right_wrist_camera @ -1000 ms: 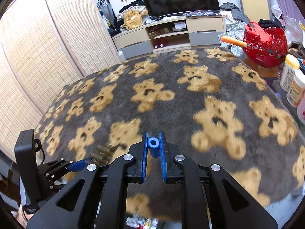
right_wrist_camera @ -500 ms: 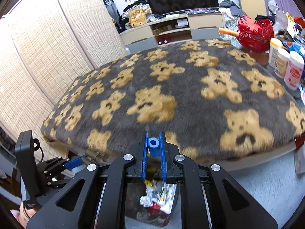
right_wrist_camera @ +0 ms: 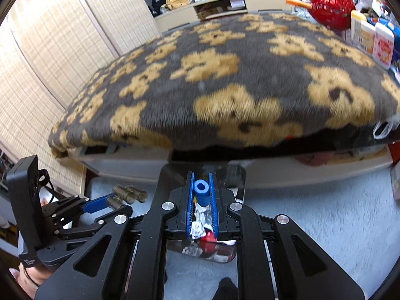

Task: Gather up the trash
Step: 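Carry both items over the bin and open both tools to drop them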

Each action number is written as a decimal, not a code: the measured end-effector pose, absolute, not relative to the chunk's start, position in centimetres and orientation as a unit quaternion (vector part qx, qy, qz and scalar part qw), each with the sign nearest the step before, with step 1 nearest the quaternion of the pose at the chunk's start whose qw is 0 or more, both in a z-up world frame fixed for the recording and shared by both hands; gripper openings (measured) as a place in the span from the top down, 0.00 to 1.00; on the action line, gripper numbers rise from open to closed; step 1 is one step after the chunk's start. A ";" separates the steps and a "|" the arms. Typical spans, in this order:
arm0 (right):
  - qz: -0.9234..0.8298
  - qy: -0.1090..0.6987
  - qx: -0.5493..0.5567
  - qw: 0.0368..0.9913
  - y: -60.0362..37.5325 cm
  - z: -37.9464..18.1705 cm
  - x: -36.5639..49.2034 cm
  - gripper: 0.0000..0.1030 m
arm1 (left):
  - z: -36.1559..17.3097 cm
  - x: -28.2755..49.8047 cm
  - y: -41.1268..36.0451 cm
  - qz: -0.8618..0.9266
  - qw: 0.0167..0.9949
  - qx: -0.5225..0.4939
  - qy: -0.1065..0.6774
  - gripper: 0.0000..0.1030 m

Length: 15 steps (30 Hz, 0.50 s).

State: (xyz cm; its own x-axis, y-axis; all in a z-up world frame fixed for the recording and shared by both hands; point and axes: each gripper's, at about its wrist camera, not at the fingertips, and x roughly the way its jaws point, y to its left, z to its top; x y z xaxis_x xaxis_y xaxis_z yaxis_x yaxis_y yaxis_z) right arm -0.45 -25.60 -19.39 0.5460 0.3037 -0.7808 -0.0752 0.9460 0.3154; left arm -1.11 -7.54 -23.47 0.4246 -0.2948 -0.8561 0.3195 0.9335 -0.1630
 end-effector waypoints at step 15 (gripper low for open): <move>0.113 0.511 0.136 0.841 -24.0 -25.2 -0.2 0.87 | -28.9 -0.1 -7.8 -0.204 0.796 -0.018 0.570 0.63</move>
